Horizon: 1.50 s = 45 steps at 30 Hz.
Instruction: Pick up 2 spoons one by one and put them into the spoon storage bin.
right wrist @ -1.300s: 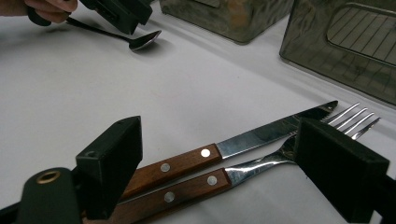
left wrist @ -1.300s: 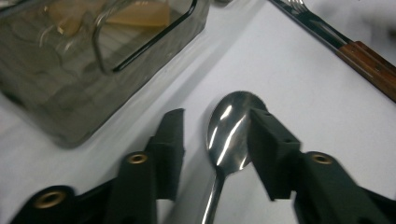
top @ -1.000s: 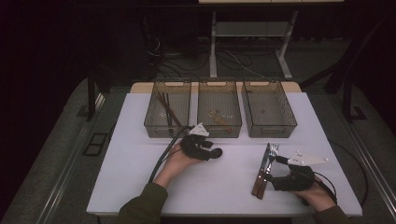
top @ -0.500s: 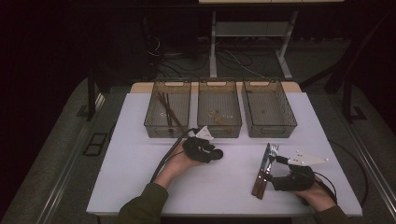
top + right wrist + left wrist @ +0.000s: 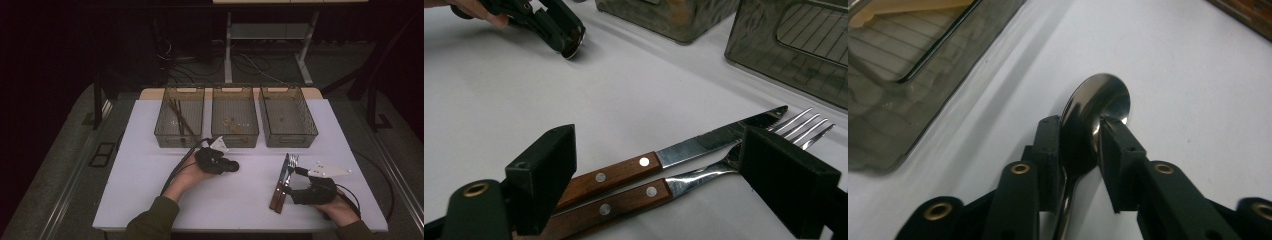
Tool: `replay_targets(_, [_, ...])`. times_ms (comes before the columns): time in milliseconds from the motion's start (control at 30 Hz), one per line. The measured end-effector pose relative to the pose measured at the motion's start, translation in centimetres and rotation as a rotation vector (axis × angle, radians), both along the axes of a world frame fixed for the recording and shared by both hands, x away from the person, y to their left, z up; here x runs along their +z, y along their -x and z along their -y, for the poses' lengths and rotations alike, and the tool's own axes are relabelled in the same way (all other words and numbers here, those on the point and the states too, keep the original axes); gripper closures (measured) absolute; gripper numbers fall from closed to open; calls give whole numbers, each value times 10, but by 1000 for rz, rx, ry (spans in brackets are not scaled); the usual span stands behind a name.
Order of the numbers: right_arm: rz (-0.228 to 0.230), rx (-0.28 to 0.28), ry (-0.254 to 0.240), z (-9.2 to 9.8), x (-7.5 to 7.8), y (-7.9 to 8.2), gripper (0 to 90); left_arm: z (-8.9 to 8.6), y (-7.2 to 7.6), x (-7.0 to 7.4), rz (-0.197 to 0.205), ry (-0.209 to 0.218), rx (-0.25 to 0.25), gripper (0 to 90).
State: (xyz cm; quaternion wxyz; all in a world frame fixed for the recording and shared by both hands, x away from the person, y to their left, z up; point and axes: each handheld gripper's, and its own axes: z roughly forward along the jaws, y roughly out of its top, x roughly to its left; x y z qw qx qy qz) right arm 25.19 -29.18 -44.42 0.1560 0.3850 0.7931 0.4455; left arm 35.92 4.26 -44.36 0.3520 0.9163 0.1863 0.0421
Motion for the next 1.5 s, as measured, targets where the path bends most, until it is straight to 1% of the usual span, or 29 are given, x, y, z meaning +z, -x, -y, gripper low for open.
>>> replay_targets(200, [4, 1, 1, 1, 0, 0, 151, -1, 3, 2, 10, -7, -4, 754])
replay_targets(233, [4, 1, 1, 1, 0, 0, 151, -2, 3, 3, 11, -10, -9, 766])
replay_targets(300, [3, 0, 1, 1, 0, 0, 151, -2, 4, 4, 8, 2, -9, 800])
replay_targets(400, [3, 0, 1, 1, 0, 0, 151, -4, 5, 7, 6, -1, -29, 847])
replay_targets(533, [2, -1, 3, 0, 0, 0, 151, -5, 6, 8, -7, 3, -40, 870])
replay_targets(567, [4, -1, 3, 0, 0, 0, 151, -5, 6, 8, -15, 13, -36, 875])
replay_targets(700, [3, -1, 7, 0, 0, 0, 151, -8, 5, 7, -42, 35, -39, 888])
replay_targets(733, [3, 0, 7, 0, 0, 0, 151, -8, 5, 7, -59, 41, -30, 889])
replay_targets(800, [6, -1, 7, 0, 0, 0, 151, -10, 2, 6, -74, 49, -29, 889])
replay_targets(833, [5, 0, 7, 0, 0, 0, 151, -10, 2, 6, -85, 54, -17, 889])
replay_targets(867, [6, 0, 6, 0, 1, 0, 151, -10, 2, 6, -89, 55, -14, 889])
replay_targets(900, [8, -2, 4, 0, 0, 0, 151, -11, 2, 7, -89, 43, -19, 890])
replay_targets(967, [9, -4, 4, 1, 1, 0, 151, -10, 2, 7, -102, 54, 6, 890])
replay_targets(1133, [8, 2, 10, 1, 1, 0, 152, -11, 1, 10, -87, 34, 55, 890])
replay_targets(1200, [9, 6, 9, 0, 1, 0, 151, -12, 0, 11, -86, 47, 79, 890])
replay_targets(1233, [8, 6, 7, 0, 1, 0, 151, -13, -1, 13, -80, 46, 79, 890])
replay_targets(1267, [7, 5, 7, 0, 1, 0, 151, -13, -1, 14, -79, 55, 91, 890])
replay_targets(1300, [6, 6, 8, 0, 1, 0, 151, -14, -2, 15, -75, 60, 89, 890])
replay_targets(1333, [5, 6, 7, 0, 1, 0, 151, -14, -1, 16, -75, 75, 99, 890])
replay_targets(1433, [8, 4, 12, 0, 1, 0, 151, -16, -3, 20, -71, 92, 107, 890])
replay_targets(1500, [4, 6, 14, 0, 0, -1, 151, -16, -5, 22, -66, 94, 116, 890])
